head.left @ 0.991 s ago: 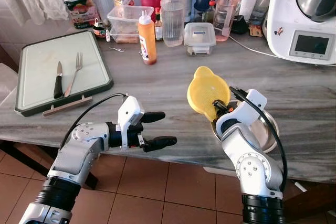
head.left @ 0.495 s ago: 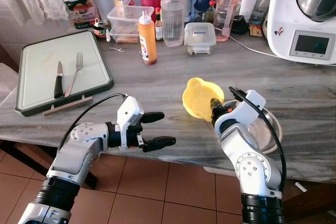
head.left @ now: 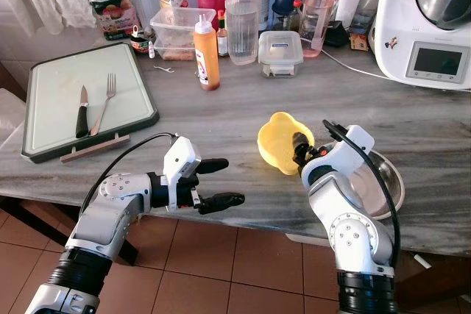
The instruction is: Setting the table
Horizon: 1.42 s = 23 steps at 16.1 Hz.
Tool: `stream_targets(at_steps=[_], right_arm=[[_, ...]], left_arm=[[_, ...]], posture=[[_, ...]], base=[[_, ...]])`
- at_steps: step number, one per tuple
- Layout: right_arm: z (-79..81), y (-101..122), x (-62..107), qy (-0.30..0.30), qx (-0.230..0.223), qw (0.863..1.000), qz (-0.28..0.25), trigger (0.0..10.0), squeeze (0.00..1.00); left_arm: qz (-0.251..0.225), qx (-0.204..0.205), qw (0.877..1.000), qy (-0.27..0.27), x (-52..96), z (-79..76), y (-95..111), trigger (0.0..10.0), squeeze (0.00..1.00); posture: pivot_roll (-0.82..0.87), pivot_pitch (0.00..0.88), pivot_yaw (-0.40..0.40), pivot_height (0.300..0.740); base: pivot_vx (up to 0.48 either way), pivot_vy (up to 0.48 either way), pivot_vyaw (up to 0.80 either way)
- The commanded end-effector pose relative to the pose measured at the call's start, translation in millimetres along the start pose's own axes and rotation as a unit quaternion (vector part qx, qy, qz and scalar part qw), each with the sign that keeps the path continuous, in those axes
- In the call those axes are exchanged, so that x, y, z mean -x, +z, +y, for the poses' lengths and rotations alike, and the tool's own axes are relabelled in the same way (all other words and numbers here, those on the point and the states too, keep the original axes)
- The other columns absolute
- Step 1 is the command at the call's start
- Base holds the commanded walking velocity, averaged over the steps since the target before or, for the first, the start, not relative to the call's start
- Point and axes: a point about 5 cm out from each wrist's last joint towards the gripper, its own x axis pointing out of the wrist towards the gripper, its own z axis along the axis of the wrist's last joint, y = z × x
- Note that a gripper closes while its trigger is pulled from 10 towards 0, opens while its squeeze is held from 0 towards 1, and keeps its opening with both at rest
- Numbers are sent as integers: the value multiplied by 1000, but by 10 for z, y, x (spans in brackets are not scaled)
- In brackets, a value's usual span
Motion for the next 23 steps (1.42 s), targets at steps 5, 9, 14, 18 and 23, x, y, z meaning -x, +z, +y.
stream_targets(at_steps=[5,9,14,18,23], right_arm=[[187,140,23,33,14,999,-39,10000,761],[257,247,95,58,78,991,-89,10000,1000],[158,336,249,65,155,975,-148,10000,1000],[31,353,362,58,197,962,-181,10000,1000],[-245,489,608,-2,335,904,-266,10000,1000]], left_arm=[[5,-6,1000,-5,-6,7,18,10000,0],[4,-8,1000,-9,-6,8,34,10000,0],[2,-7,1000,-17,-20,-13,46,10000,0],[-8,-8,1000,-21,-45,-25,63,10000,0],[-25,2,1000,-19,-123,-61,78,10000,0]], posture=[[93,90,55,740],[94,84,54,740],[87,77,55,740],[75,71,51,740],[52,52,35,740]], base=[[0,0,0],[0,0,0],[0,0,0],[0,0,0],[0,0,0]])
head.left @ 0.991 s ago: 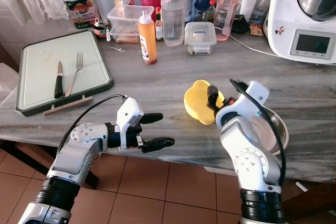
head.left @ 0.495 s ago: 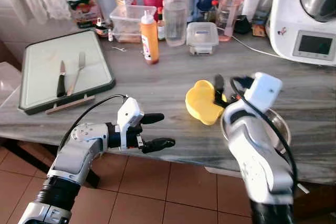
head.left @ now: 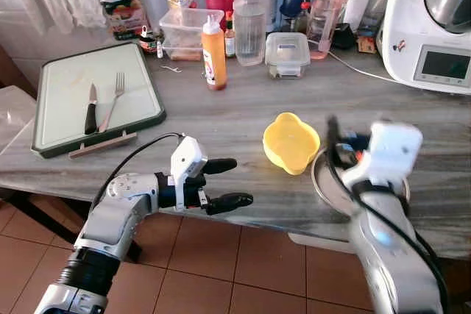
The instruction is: Setting the table
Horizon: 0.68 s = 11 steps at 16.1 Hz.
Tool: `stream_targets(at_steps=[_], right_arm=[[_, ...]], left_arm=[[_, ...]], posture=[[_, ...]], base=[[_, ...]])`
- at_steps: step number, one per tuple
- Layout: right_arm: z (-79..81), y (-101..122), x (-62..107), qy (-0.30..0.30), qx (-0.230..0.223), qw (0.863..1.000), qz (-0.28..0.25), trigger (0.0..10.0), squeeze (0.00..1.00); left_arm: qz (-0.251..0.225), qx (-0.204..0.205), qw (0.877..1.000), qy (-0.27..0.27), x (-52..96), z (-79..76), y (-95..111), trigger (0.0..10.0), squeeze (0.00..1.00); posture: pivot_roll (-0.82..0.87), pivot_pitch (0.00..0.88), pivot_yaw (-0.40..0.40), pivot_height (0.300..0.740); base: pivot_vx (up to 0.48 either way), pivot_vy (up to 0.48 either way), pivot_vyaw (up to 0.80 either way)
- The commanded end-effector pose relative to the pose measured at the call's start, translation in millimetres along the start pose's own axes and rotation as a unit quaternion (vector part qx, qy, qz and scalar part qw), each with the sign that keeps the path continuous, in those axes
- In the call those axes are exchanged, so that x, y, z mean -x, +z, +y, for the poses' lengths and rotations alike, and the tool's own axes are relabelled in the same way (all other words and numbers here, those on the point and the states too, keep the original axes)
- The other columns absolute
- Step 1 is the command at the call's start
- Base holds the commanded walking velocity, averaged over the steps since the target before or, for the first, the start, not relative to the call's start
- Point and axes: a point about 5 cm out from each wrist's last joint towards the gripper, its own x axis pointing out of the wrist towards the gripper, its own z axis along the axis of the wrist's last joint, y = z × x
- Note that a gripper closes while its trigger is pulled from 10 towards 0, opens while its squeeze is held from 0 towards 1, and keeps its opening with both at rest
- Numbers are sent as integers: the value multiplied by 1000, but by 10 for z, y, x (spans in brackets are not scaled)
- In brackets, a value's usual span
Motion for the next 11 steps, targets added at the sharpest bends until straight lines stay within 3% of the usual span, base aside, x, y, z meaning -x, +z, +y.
stream_targets(at_steps=[1,6,9,11], right_arm=[[-96,98,33,-13,17,999,-32,10000,1000],[-330,66,223,-45,59,997,-33,10000,1000],[-341,13,359,-45,74,996,-26,10000,1000],[-319,-25,434,-27,112,993,-26,10000,1000]], left_arm=[[-8,-8,1000,2,-21,-3,54,10000,0],[-24,-5,1000,-1,-92,-12,90,10000,0],[-46,0,999,20,-146,-3,119,10000,0],[-68,7,996,59,-167,22,102,10000,0]], posture=[[50,46,35,740],[13,39,42,740],[1,40,43,740],[-7,38,39,740]], base=[[0,0,0],[0,0,0],[0,0,0],[0,0,0]])
